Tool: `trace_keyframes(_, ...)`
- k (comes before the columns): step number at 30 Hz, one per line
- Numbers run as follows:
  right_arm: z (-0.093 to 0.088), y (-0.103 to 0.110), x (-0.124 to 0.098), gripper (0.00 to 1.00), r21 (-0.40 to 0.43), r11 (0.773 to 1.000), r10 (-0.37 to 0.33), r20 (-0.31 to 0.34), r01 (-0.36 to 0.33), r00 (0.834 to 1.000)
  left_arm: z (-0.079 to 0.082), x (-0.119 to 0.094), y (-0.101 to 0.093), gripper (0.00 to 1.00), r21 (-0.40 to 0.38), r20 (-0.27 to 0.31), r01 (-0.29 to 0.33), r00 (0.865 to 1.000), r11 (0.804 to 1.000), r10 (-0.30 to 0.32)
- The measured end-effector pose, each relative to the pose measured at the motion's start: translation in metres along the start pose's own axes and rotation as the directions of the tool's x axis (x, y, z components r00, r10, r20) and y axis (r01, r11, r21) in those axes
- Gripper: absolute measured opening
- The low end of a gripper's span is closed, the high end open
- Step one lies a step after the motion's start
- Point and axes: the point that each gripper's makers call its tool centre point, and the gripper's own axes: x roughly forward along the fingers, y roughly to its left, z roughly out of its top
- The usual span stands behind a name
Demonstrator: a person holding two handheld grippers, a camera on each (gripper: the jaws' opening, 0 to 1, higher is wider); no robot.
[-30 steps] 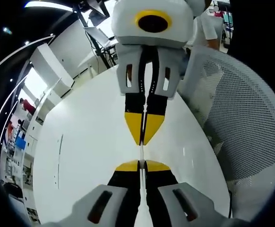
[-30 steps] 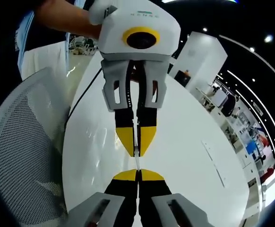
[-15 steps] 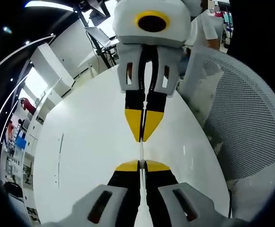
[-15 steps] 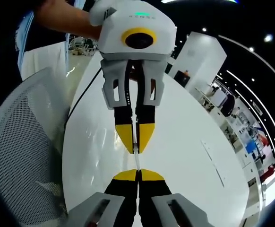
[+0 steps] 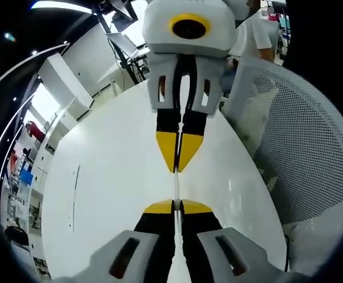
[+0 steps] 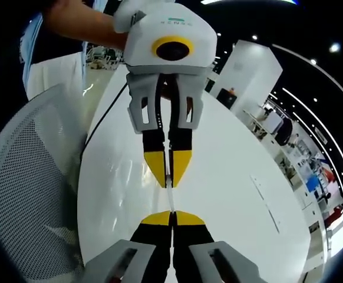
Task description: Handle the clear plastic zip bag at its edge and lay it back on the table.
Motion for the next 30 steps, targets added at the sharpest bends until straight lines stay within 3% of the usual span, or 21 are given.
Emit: trace_keyframes(30,0.0051,-0.0032,-0.0016,0.00,-0.010,1.000,-0.005,0.014,0.005,1.000,-0.0006,-0.0063,0.0032,0.00,-0.005,0.007,-0.011,1.000,1.000,0.011)
